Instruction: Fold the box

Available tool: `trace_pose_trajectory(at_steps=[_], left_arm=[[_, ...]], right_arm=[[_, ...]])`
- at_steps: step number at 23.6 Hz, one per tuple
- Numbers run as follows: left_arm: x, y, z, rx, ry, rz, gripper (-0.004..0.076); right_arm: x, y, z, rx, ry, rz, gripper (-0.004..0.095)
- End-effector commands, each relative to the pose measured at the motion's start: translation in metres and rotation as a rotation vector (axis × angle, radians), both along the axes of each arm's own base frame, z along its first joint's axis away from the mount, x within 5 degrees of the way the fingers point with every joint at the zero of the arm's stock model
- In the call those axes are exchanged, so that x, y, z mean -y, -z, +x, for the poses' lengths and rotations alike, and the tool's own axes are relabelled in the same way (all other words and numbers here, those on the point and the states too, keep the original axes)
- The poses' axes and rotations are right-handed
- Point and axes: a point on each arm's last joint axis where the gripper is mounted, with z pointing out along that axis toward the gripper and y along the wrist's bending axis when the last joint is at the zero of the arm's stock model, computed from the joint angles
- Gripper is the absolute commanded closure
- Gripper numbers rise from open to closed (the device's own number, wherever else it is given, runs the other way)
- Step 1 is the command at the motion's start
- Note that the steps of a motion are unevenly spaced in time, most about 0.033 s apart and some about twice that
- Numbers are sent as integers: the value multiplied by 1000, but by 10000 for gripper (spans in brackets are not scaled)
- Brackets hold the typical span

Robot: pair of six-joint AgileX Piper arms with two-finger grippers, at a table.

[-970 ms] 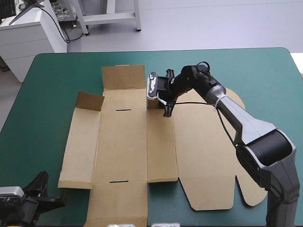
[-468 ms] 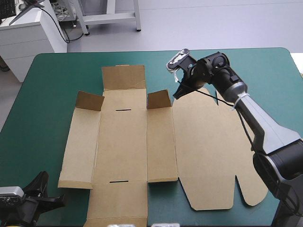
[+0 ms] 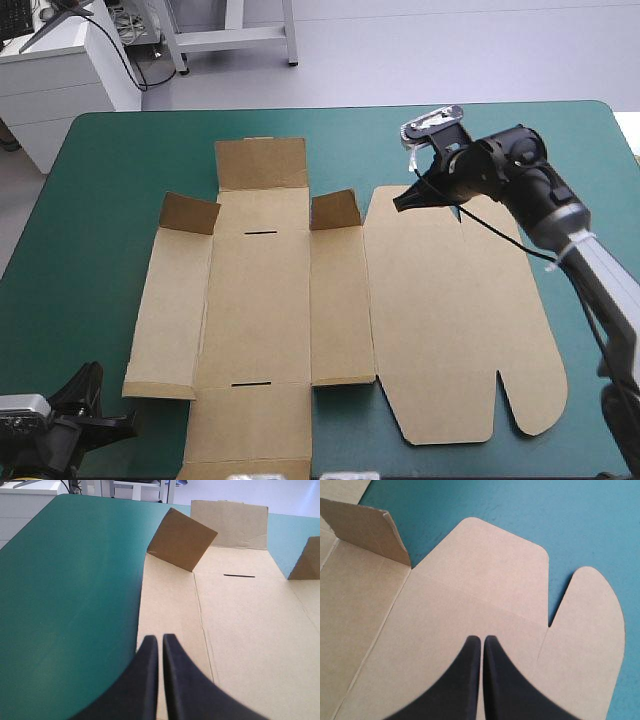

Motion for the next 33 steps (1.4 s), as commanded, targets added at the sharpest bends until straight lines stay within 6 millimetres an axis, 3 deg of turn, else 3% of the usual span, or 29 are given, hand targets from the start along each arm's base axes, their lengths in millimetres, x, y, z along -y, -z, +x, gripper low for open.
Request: trace_pose_trajectory(at_steps=[1,5,7,9,14,16,19,22,26,30,33], left_arm=[[0,-14,-2,103,-1,-14,594],[0,-14,-2,102,-4,-7,288],[0,-14,-2,102,-5,-7,177],[0,-14,-2,102,-5,-7,125],[4,-19,-1,131,33,-78,125],[6,-30,1,115,50,-94,125],[7,-68,28,-28,88,-41,125],[5,-90,77,-260,104,-38,125],[5,-84,137,-496,139,-65,125],[1,-70,158,-596,119,-102,125],[-16,-56,172,-685,42,-174,125]], right_arm=[[19,-31,-35,131,36,64,908],[31,-22,-68,147,52,85,908],[37,-19,-86,170,65,110,908],[42,-14,-101,189,76,130,908],[59,19,-149,171,94,143,908],[65,24,-166,180,103,159,908],[71,28,-189,183,104,190,908],[77,38,-213,250,94,239,908],[86,53,-242,271,93,273,908],[90,54,-259,285,88,306,908],[93,51,-268,321,84,320,908]])
